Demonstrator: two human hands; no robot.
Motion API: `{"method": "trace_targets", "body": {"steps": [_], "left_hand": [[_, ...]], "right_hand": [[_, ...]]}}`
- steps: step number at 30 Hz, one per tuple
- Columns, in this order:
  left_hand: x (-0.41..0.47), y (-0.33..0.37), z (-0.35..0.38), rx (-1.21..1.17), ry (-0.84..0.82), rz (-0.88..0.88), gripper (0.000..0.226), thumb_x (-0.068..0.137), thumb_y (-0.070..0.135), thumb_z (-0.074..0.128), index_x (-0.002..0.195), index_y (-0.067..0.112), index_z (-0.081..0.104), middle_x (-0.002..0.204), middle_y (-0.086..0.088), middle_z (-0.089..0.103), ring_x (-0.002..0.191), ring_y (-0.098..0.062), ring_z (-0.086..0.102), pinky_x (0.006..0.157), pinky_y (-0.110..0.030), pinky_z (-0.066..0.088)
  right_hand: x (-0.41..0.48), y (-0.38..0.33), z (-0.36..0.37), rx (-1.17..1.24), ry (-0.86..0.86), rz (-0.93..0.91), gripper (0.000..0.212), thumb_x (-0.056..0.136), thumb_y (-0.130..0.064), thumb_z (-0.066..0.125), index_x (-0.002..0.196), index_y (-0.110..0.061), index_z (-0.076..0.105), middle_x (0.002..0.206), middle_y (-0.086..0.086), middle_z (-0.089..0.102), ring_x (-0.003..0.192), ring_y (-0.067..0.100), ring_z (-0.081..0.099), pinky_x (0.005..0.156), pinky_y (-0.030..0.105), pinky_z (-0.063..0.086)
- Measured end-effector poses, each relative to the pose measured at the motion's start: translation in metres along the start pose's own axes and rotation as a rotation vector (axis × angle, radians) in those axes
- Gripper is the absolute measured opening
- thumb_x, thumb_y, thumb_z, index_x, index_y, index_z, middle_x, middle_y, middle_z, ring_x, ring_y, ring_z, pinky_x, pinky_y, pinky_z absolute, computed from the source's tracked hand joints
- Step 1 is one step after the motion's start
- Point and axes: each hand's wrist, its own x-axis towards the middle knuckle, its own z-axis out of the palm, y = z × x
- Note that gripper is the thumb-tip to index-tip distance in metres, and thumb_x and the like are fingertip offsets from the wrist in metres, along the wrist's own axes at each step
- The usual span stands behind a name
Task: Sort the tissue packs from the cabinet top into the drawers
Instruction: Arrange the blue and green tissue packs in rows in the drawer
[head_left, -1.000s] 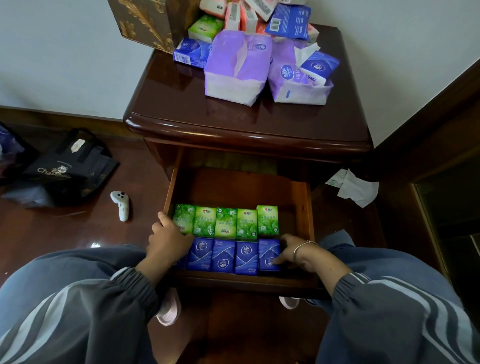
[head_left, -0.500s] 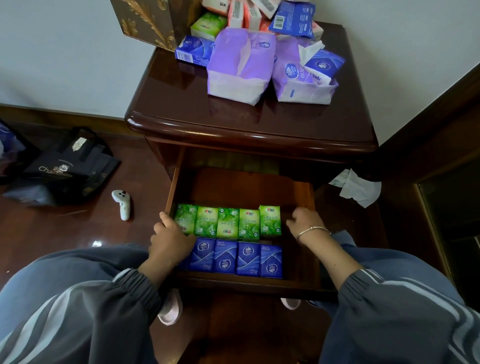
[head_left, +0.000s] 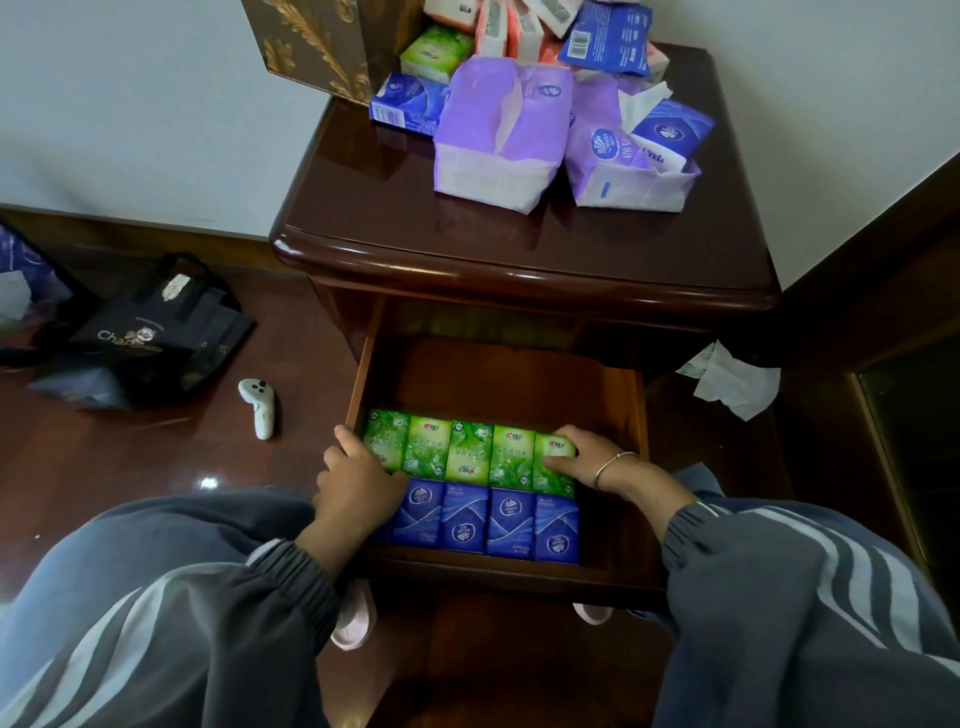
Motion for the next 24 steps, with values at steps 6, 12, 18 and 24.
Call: {"method": "trace_targets", "body": {"steps": [6,12,18,24], "left_hand": [[-0.002,0.003,0.0,-0.008,0.012,-0.012,0.093,0.087,0.031,0.058,0.149,0.004,-0.006,0.148,-0.02,0.021,0.128,-0.044,0.034,0.103,-0.05,0.034],[-0.008,0.003,-0.009,-0.079,-0.007,-0.012,0.085,0.086,0.027,0.056,0.15,0.006,0.004,0.146,-0.021,0.027,0.126,-0.044,0.038,0.105,-0.049,0.035],[-0.022,0.002,-0.035,-0.224,0.096,0.084,0.079,0.084,0.018,0.058,0.149,0.01,0.016,0.145,-0.021,0.03,0.129,-0.042,0.037,0.105,-0.048,0.034],[-0.04,0.046,-0.104,-0.358,0.588,0.56,0.051,0.08,0.007,0.059,0.13,0.013,0.048,0.122,-0.01,0.055,0.116,-0.029,0.052,0.1,-0.047,0.042]], "right_hand": [[-0.015,-0.009,0.002,0.145,-0.02,0.011,0.07,0.094,-0.04,0.048,0.15,-0.019,0.012,0.155,0.008,0.023,0.14,0.025,0.029,0.112,0.041,0.03],[-0.055,-0.031,-0.02,0.048,0.082,0.062,0.061,0.094,-0.043,0.047,0.147,-0.018,0.028,0.152,0.005,0.032,0.137,0.023,0.034,0.108,0.032,0.031],[-0.133,-0.051,-0.092,0.213,0.643,-0.285,0.021,0.086,-0.021,0.062,0.105,-0.018,0.071,0.104,-0.001,0.072,0.099,0.013,0.065,0.088,0.02,0.045],[-0.124,-0.052,-0.183,0.263,1.134,-0.165,0.043,0.088,-0.02,0.058,0.129,-0.011,0.05,0.131,0.01,0.057,0.122,0.028,0.051,0.101,0.035,0.036]]}}
